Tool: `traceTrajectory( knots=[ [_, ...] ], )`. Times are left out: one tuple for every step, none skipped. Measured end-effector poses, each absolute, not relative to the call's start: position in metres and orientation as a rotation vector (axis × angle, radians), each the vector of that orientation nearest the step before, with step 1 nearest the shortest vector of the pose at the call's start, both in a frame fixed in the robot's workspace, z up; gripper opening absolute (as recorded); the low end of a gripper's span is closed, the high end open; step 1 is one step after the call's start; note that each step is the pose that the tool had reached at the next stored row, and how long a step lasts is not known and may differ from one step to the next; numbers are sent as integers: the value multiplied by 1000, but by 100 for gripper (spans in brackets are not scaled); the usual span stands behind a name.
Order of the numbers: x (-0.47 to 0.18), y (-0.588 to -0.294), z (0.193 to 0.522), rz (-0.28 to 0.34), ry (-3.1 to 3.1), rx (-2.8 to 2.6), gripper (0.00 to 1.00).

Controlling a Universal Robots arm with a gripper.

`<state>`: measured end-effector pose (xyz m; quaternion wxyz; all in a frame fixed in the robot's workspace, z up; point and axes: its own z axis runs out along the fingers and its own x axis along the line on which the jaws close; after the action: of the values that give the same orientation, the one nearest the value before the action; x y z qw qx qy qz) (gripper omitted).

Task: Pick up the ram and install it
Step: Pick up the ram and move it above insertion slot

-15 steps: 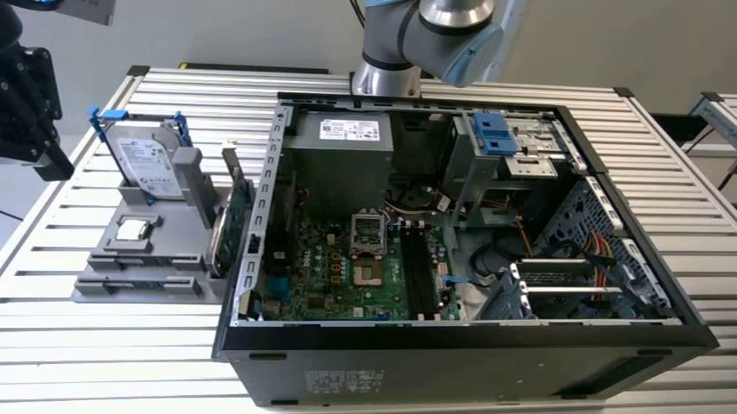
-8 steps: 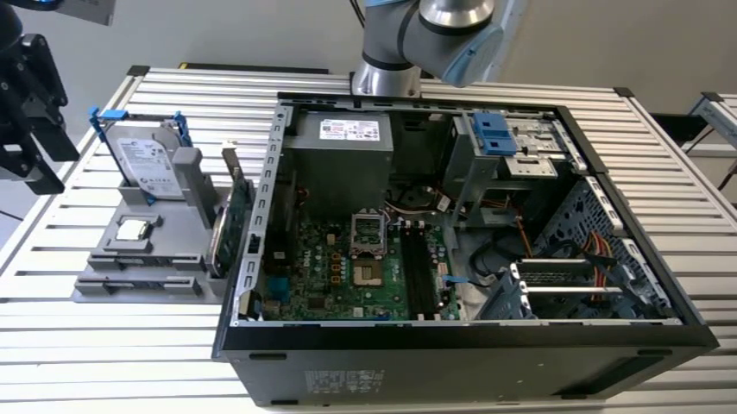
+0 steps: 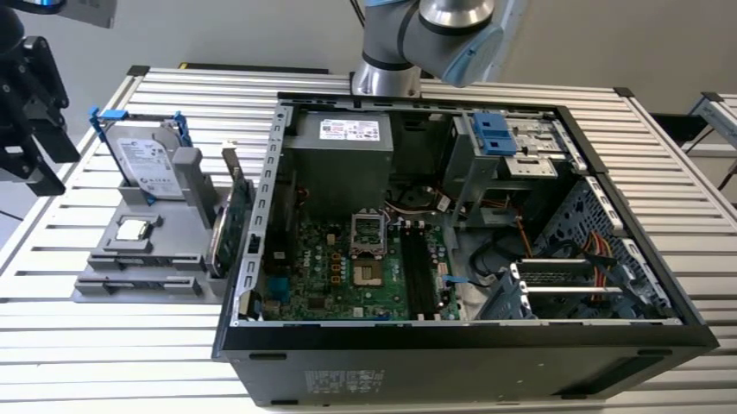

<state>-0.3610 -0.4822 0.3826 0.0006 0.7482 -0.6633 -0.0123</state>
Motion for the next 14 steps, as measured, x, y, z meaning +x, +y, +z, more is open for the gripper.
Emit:
traceTrajectory(
  knots=[
    [-361, -482, 382, -39, -2085, 2348, 100],
    [-361, -482, 382, -39, -2087, 2346, 100],
    [-361, -482, 381, -39, -2089, 2344, 100],
    [-361, -482, 380, -39, -2091, 2342, 100],
    [-361, -482, 380, -39, -2093, 2340, 100],
    [-361, -482, 379, -39, -2095, 2339, 100],
    [-361, -482, 378, -39, -2097, 2337, 100],
    [-361, -482, 377, -39, -2100, 2335, 100],
    [-361, -482, 377, -39, -2102, 2333, 100],
    [-361, -482, 376, -39, -2105, 2330, 100],
    [-361, -482, 375, -39, -2108, 2328, 100],
    [-361, -482, 374, -39, -2110, 2325, 100],
    [-361, -482, 374, -39, -2112, 2324, 100],
    [-361, -482, 373, -39, -2114, 2322, 100]
  ],
)
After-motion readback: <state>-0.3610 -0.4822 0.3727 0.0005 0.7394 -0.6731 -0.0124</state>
